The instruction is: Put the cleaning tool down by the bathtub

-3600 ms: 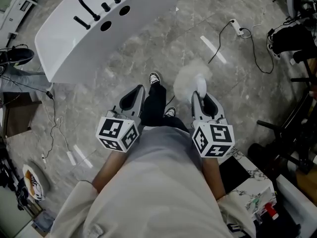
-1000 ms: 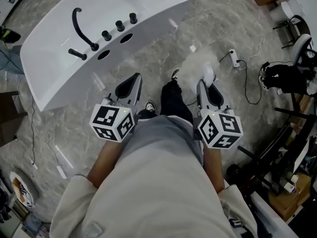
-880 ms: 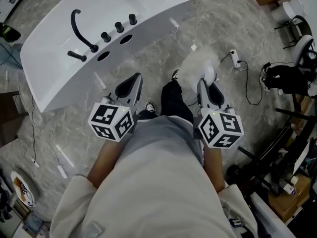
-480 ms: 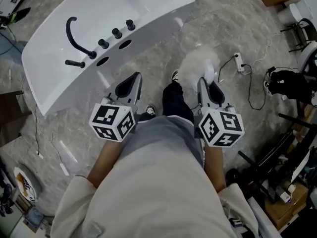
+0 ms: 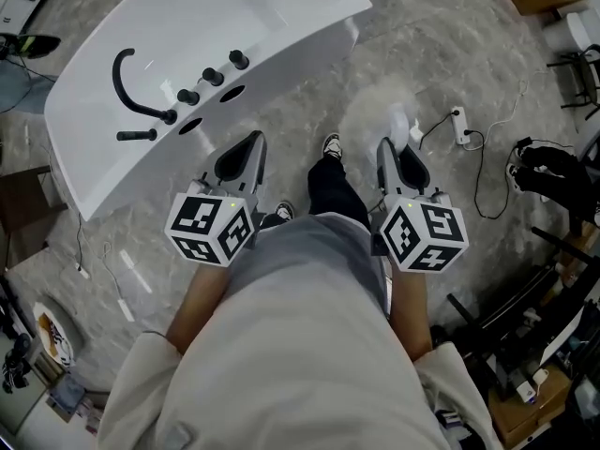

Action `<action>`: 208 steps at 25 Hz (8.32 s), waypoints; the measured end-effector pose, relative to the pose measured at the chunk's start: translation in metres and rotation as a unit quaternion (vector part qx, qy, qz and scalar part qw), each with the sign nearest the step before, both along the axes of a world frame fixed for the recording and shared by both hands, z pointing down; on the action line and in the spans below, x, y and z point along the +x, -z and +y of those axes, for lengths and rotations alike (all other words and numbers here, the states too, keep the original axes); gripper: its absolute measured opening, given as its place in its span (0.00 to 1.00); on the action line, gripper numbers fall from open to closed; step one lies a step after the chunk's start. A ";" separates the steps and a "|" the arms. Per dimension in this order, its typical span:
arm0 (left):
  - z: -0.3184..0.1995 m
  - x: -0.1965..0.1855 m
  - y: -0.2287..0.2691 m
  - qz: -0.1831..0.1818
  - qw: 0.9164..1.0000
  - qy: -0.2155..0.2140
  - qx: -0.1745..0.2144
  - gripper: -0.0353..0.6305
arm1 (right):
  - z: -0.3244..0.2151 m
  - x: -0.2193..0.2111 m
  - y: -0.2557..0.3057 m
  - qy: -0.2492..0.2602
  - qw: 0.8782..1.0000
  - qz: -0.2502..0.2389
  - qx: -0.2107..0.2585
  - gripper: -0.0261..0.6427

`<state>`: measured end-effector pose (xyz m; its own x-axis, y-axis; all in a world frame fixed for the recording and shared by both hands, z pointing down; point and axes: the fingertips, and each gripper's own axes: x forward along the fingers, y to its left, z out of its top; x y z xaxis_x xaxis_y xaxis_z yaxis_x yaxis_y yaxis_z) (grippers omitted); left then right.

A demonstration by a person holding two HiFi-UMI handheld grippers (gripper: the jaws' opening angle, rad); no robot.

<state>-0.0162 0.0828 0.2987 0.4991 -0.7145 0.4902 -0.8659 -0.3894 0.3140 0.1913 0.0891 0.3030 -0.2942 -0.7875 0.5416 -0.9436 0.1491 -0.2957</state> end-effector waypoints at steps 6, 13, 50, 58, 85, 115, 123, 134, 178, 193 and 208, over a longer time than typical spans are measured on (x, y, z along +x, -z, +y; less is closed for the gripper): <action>-0.038 0.032 0.003 -0.008 1.000 0.009 0.000 0.07 | -0.049 0.026 -0.002 0.024 1.000 -0.010 0.002 0.16; -0.081 0.055 0.009 -0.022 0.999 0.037 0.013 0.07 | -0.103 0.050 -0.004 0.059 0.998 -0.020 0.009 0.16; -0.154 0.053 -0.005 -0.025 0.994 0.107 0.003 0.07 | -0.226 0.055 -0.024 0.144 0.990 -0.012 0.008 0.16; -0.174 0.024 -0.013 -0.015 0.993 0.120 -0.008 0.07 | -0.260 0.023 -0.029 0.161 0.987 0.001 -0.002 0.16; -0.205 -0.036 -0.048 0.004 0.988 0.142 -0.056 0.07 | -0.311 -0.054 -0.078 0.227 0.971 0.039 -0.059 0.16; -0.233 -0.072 -0.071 0.021 0.981 0.168 -0.091 0.07 | -0.356 -0.089 -0.156 0.313 0.935 0.121 -0.118 0.16; -0.236 -0.084 -0.076 -0.005 0.982 0.168 -0.086 0.07 | -0.363 -0.109 -0.183 0.357 0.912 0.153 -0.131 0.16; -0.234 -0.104 -0.088 0.006 0.977 0.185 -0.104 0.07 | -0.368 -0.131 -0.216 0.412 0.879 0.195 -0.143 0.16; -0.252 -0.170 -0.120 0.024 0.955 0.253 -0.151 0.07 | -0.400 -0.188 -0.329 0.496 0.794 0.263 -0.235 0.16; -0.251 -0.180 -0.120 0.025 0.952 0.266 -0.150 0.07 | -0.402 -0.196 -0.338 0.486 0.795 0.267 -0.246 0.16; -0.248 -0.182 -0.119 0.039 0.948 0.279 -0.146 0.07 | -0.400 -0.204 -0.345 0.485 0.792 0.258 -0.268 0.18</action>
<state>-0.1979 -0.1650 0.4175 0.1253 -0.7179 0.6847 -0.8814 0.2362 0.4090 -0.0123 -0.3112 0.6478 -0.2499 0.0563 0.9666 -0.4782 0.8609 -0.1738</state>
